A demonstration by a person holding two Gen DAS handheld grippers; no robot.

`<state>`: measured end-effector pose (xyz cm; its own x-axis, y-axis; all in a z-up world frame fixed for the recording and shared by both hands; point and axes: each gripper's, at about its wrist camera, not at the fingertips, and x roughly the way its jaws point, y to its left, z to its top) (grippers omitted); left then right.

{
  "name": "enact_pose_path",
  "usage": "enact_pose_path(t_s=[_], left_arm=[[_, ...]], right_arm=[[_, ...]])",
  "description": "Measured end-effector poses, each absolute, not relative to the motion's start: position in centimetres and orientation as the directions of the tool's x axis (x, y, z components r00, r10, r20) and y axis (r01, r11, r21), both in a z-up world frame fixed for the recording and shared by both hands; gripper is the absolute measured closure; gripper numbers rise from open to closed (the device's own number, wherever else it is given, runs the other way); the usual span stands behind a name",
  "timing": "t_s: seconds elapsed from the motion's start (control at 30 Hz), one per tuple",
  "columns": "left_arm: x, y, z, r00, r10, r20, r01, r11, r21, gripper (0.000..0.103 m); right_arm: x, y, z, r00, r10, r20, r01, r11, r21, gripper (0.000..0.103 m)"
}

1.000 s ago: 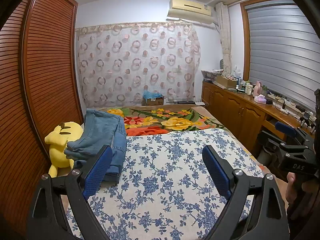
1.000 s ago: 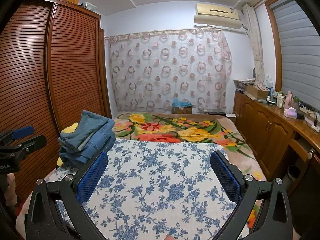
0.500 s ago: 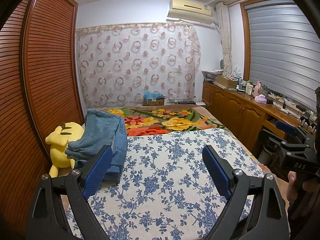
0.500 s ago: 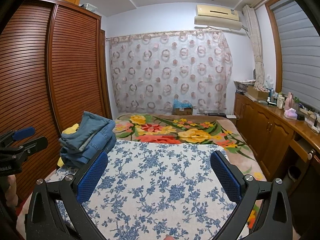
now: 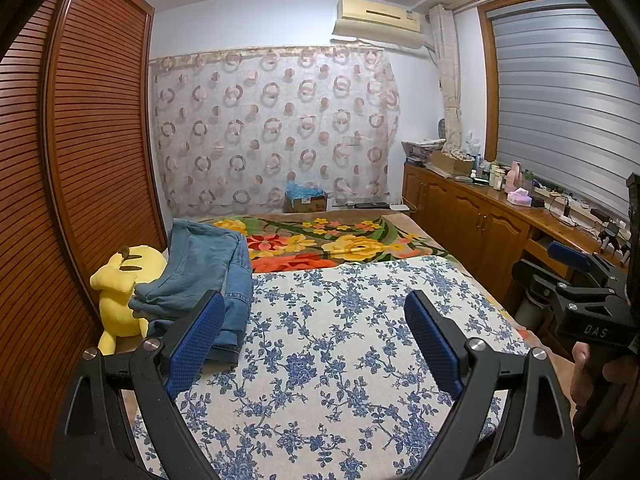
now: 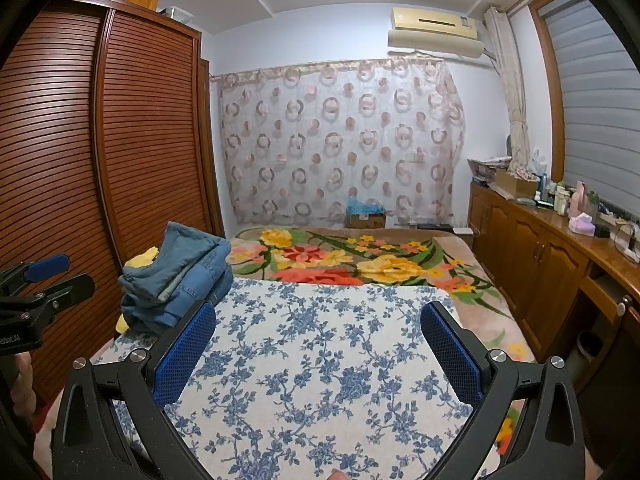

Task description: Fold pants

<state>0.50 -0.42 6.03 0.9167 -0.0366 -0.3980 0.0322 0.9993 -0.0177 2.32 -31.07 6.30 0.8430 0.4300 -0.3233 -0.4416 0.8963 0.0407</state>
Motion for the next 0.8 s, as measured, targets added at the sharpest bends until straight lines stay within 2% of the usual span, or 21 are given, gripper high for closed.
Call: enact_pose_path(t_s=[0.8], left_arm=[[0.51,-0.49,5.98,0.917,-0.037,-0.397,0.033,0.999,-0.017,0.011]], right_arm=[[2.33,-31.17,6.26,0.844,0.429,-0.322,-0.439,0.897,0.045,0.001]])
